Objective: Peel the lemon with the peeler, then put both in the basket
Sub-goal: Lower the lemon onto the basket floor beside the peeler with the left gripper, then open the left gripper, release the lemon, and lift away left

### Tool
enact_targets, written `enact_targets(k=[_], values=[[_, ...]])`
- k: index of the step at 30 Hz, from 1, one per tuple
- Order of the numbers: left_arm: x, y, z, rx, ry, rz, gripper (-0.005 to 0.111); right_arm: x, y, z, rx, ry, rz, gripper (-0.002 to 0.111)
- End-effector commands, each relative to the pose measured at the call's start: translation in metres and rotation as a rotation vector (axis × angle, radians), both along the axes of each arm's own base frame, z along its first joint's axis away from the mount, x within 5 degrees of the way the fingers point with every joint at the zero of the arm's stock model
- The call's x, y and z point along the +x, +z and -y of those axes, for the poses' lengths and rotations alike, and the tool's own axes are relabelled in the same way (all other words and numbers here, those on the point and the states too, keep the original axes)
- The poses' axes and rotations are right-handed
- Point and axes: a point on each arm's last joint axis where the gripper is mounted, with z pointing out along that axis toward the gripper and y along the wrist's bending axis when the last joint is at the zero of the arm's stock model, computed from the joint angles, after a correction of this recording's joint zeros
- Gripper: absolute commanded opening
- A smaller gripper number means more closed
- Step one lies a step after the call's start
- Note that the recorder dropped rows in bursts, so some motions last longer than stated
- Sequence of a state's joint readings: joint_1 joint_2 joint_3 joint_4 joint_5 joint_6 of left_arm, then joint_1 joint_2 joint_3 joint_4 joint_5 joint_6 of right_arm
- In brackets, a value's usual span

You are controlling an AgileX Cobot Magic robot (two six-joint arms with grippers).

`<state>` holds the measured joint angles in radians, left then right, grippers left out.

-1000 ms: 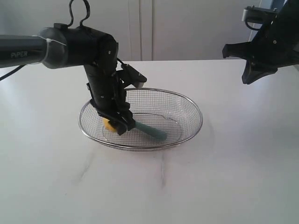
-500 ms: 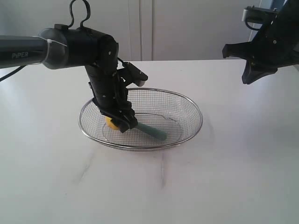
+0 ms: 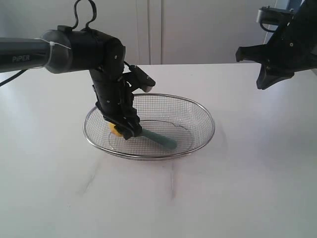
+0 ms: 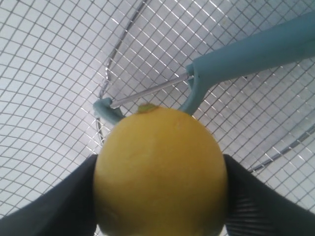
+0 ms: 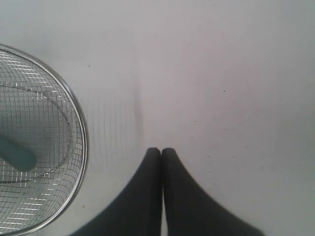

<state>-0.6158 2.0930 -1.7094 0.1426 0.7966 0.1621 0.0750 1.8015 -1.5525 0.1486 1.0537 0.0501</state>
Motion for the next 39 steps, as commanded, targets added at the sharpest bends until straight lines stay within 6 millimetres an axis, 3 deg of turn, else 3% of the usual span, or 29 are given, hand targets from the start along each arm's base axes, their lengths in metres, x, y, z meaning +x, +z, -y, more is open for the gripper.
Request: enact_targets(k=[1,12,19,34,35,39], values=[[-0.002,0.006,0.001,-0.002,-0.005,0.001,0.005,-0.001,0.003,0.003,-0.007,-0.007,0.013,0.000],[-0.002,0.006,0.001,0.000,-0.004,-0.004,0.054,-0.001,0.003,0.003,-0.007,-0.007,0.013,0.000],[-0.002,0.006,0.001,0.000,-0.004,-0.004,0.069,-0.001,0.003,0.003,-0.007,-0.007,0.013,0.000],[-0.002,0.010,0.000,0.015,0.005,-0.011,0.069,-0.001,0.003,0.003,-0.007,-0.007,0.013,0.000],[-0.003,0.011,-0.001,0.021,0.006,-0.018,0.067,-0.001,0.003,0.003,-0.007,-0.007,0.013,0.000],[-0.003,0.023,-0.002,0.034,0.064,-0.048,0.034,-0.001,0.003,0.003,-0.007,-0.007,0.013,0.000]])
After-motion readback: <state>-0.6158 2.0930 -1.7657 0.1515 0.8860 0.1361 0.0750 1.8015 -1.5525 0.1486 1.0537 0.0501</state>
